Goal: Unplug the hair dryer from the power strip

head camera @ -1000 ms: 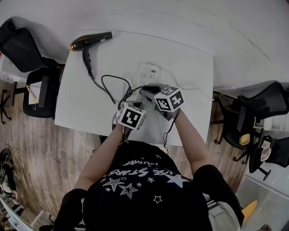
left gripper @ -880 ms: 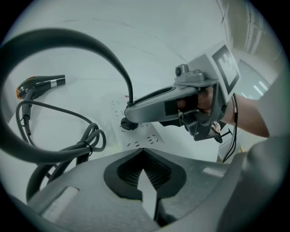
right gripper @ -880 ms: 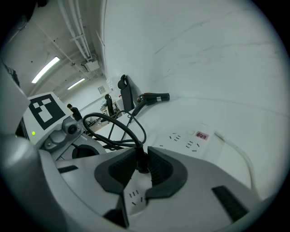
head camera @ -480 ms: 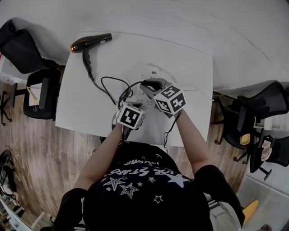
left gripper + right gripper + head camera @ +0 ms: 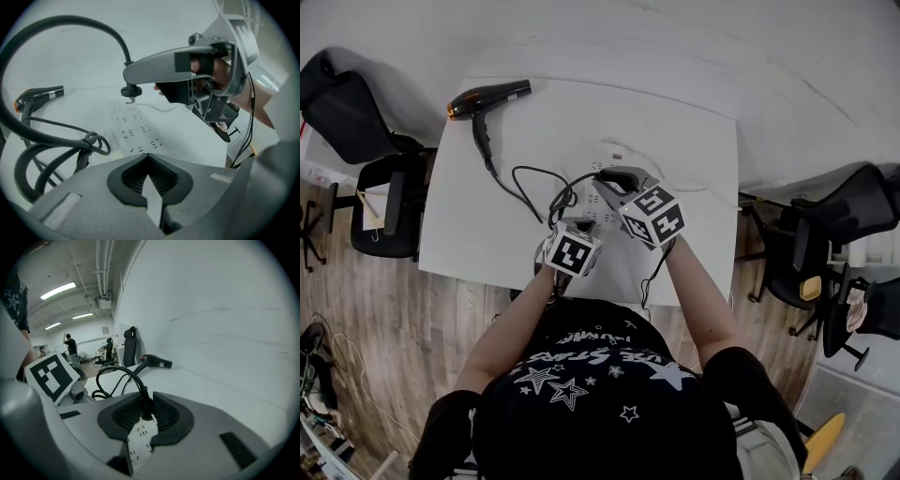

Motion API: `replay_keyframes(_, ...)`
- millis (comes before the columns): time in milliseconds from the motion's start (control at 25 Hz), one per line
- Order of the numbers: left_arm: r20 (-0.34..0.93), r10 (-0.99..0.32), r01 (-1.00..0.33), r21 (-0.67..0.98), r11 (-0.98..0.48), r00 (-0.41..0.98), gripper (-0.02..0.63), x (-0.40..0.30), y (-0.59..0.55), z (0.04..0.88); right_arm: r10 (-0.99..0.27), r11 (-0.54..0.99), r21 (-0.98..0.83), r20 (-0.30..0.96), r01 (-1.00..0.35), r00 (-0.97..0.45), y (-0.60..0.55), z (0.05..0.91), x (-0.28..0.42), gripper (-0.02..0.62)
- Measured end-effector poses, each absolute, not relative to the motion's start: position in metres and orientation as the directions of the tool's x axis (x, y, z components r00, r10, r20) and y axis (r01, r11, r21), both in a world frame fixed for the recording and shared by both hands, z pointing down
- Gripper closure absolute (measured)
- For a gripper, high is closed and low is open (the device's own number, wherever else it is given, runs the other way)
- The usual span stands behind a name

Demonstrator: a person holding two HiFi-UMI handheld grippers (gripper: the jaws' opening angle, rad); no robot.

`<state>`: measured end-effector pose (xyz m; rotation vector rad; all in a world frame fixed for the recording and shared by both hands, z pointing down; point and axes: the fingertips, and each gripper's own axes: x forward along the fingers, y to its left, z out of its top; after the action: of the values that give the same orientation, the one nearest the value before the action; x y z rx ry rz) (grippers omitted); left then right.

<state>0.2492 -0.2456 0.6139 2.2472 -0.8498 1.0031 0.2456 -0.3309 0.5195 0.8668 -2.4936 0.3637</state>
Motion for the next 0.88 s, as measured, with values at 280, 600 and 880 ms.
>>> replay_keyframes(280, 0.7, -0.287, -0.625, 0.286, -0.726, 0.654, 0.598, 0.25, -0.221, 0.591, -0.593, 0.702, -0.082, 0.483, -0.708, -0.644, -0.323, 0.508, 0.243, 0.514)
replay_keyframes(600, 0.657, -0.178, -0.475, 0.305, -0.826, 0.733, 0.598, 0.225, -0.191, 0.564, -0.718, 0.559, -0.082, 0.45, -0.825, -0.531, -0.309, 0.491, 0.236, 0.514)
replay_keyframes(880, 0.584, -0.139, -0.385, 0.322, -0.865, 0.8, 0.598, 0.181, -0.186, 0.54, -0.809, 0.424, -0.067, 0.419, -0.903, -0.411, -0.293, 0.476, 0.219, 0.514)
